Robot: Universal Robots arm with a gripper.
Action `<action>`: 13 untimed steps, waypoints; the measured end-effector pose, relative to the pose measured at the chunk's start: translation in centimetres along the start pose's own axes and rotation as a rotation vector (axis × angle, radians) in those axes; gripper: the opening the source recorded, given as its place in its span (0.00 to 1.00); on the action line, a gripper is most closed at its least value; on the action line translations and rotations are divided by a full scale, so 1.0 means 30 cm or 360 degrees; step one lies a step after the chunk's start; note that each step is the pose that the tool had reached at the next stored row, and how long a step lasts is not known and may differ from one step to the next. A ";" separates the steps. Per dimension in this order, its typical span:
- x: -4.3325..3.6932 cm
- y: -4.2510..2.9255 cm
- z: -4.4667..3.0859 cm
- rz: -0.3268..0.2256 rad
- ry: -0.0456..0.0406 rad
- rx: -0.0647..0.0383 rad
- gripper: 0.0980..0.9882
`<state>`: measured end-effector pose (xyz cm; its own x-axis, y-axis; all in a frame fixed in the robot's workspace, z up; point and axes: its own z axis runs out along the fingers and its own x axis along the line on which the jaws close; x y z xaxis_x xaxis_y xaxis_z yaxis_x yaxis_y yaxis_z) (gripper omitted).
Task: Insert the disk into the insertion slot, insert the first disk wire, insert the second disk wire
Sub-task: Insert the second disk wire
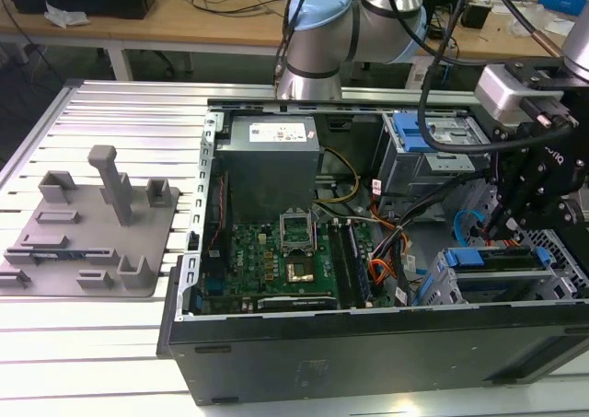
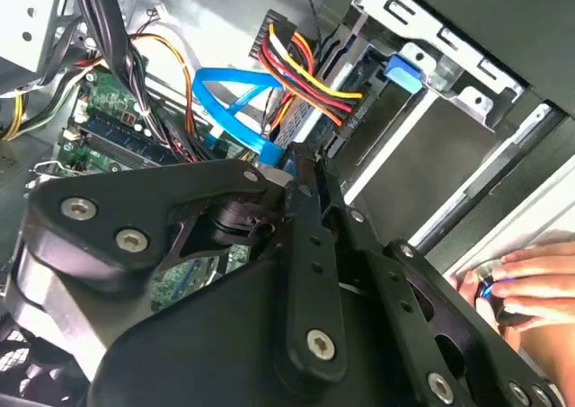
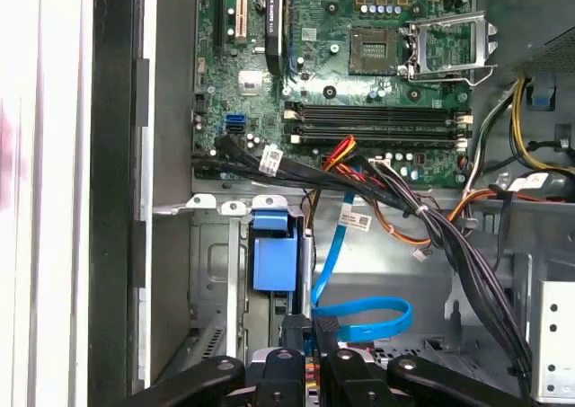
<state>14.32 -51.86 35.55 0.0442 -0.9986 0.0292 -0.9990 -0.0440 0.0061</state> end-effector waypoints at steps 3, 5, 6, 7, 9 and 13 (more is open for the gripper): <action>0.033 0.000 0.001 0.0001 -0.0010 0.0018 0.07; 0.034 0.001 0.002 0.0001 -0.0034 0.0049 0.07; 0.034 0.001 0.003 0.0001 -0.0035 0.0050 0.07; 0.034 0.001 0.003 0.0001 -0.0035 0.0049 0.07; 0.034 0.001 0.003 0.0001 -0.0035 0.0047 0.07; 0.033 0.001 0.006 0.0026 -0.0041 0.0046 0.07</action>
<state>14.33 -52.87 35.40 0.0282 -0.9996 0.0031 -0.9993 -0.0283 -0.0234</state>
